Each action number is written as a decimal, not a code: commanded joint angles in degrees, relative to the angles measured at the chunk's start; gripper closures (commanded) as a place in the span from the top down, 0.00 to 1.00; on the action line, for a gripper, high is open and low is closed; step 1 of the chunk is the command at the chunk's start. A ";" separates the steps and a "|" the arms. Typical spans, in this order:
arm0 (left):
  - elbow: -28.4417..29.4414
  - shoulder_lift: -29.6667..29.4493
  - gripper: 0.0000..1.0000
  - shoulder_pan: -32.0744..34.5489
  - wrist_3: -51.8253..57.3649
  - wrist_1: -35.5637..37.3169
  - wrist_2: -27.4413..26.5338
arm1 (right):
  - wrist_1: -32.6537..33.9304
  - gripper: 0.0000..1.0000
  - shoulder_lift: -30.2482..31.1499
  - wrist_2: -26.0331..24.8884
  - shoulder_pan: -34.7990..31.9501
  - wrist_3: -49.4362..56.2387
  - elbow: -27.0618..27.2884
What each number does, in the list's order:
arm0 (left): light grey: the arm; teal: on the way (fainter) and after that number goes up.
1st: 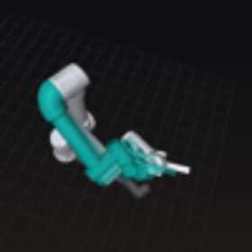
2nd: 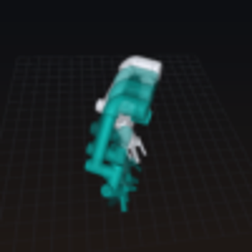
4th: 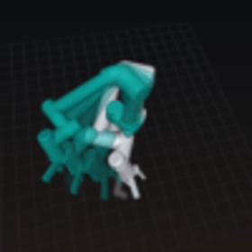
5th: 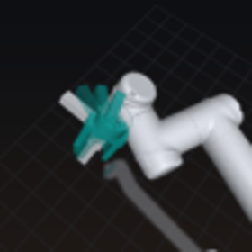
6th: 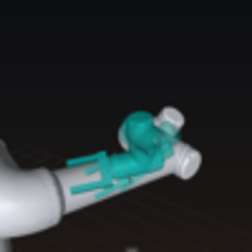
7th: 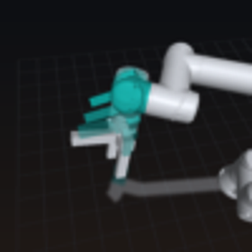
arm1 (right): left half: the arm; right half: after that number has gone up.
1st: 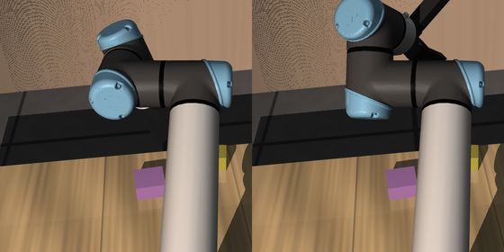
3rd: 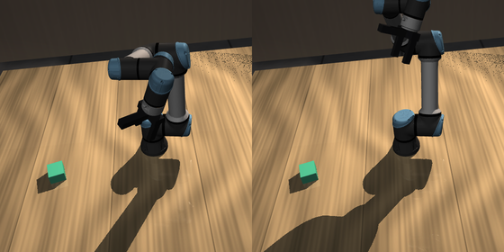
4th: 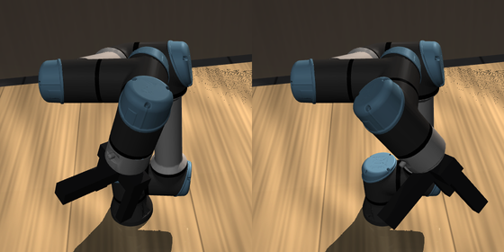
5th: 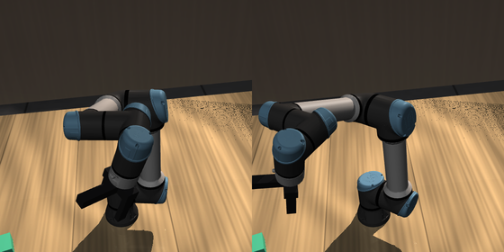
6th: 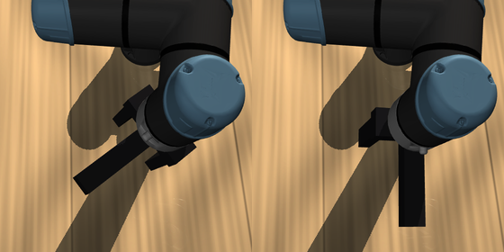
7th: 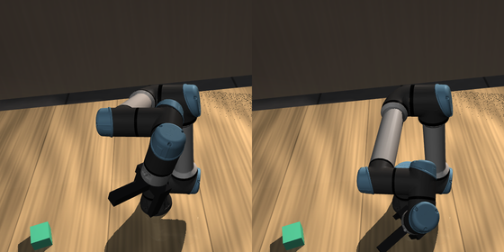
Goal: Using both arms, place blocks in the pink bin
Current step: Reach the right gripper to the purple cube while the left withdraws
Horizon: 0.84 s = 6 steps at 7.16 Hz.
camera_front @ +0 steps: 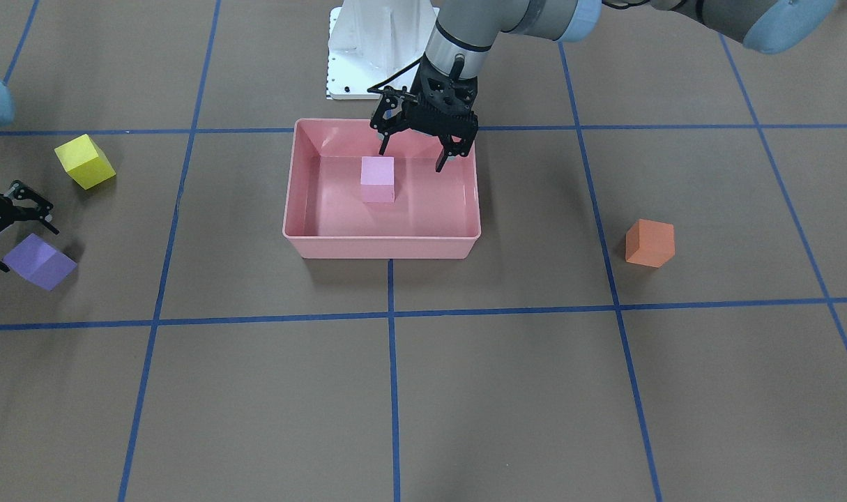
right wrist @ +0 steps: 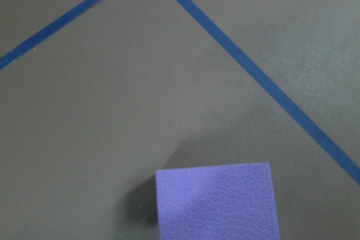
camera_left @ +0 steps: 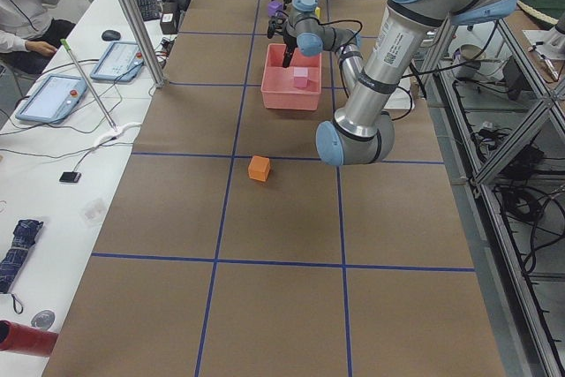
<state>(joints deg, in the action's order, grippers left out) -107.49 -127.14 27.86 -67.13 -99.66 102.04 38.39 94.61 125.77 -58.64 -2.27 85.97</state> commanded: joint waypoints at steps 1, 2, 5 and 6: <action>0.00 0.32 1.00 0.00 0.42 -0.09 0.08 | 0.10 0.42 -1.09 0.35 0.20 -2.80 -0.72; -0.35 1.27 1.00 0.78 3.47 0.00 0.26 | -0.16 0.08 -1.79 0.53 0.20 -11.18 -0.02; -8.17 16.52 1.00 10.14 26.00 -0.70 6.62 | 0.62 0.00 -3.91 1.23 0.28 -34.64 7.51; -8.17 21.97 1.00 14.46 33.39 -4.19 9.72 | 0.72 0.00 -4.34 1.32 2.46 -44.74 11.55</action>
<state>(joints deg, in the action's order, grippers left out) -114.97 -111.81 37.04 -43.05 -100.93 107.65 38.78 90.82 126.86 -57.91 -35.17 92.82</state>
